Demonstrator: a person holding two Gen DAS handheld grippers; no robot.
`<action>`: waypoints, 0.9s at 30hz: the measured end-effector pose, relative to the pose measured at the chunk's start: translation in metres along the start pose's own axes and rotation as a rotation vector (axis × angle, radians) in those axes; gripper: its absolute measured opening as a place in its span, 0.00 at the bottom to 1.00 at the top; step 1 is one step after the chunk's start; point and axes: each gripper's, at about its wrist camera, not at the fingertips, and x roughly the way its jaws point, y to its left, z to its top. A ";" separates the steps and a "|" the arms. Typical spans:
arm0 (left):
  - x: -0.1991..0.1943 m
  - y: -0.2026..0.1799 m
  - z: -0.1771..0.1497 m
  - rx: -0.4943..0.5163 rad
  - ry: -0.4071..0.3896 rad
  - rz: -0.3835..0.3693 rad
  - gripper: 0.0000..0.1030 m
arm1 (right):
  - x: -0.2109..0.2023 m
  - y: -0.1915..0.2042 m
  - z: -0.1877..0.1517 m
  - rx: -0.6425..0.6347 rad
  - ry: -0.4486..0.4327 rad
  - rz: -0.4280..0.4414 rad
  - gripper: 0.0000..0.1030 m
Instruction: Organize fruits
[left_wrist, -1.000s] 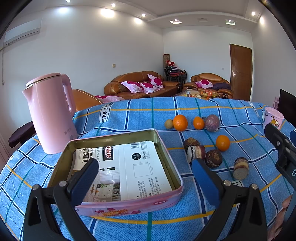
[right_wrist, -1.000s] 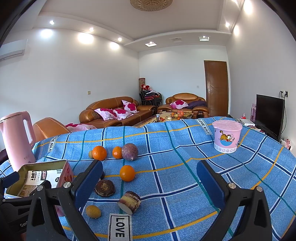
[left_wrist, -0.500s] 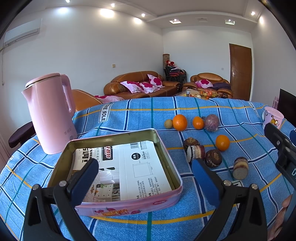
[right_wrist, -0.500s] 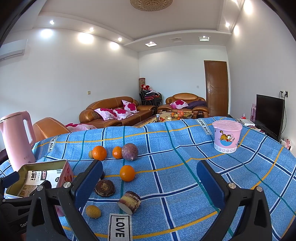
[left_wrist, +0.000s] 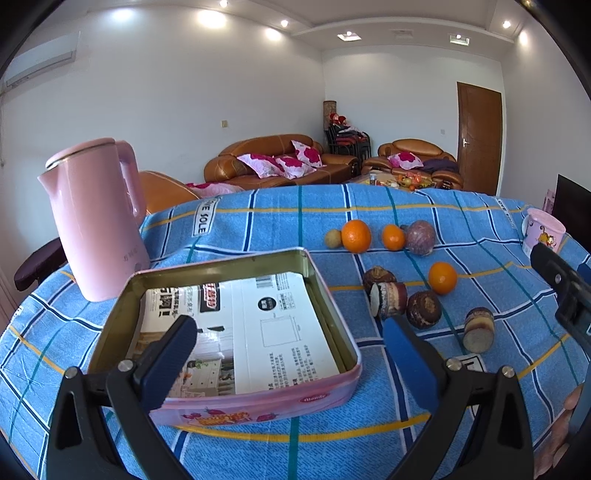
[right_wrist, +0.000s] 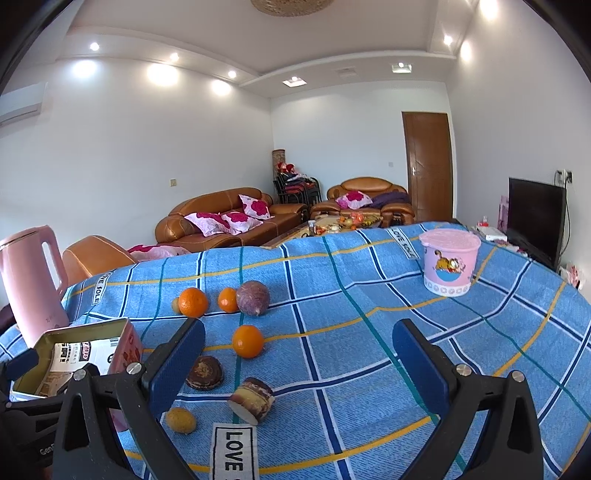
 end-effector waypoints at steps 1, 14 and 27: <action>0.000 0.001 -0.001 -0.008 0.014 -0.010 1.00 | 0.001 -0.002 -0.001 0.003 0.005 -0.009 0.99; -0.012 -0.029 -0.022 0.053 0.144 -0.108 0.90 | 0.041 -0.005 -0.013 -0.069 0.351 0.174 0.73; -0.010 -0.053 -0.016 0.134 0.149 -0.110 0.85 | 0.080 0.029 -0.029 -0.255 0.522 0.263 0.47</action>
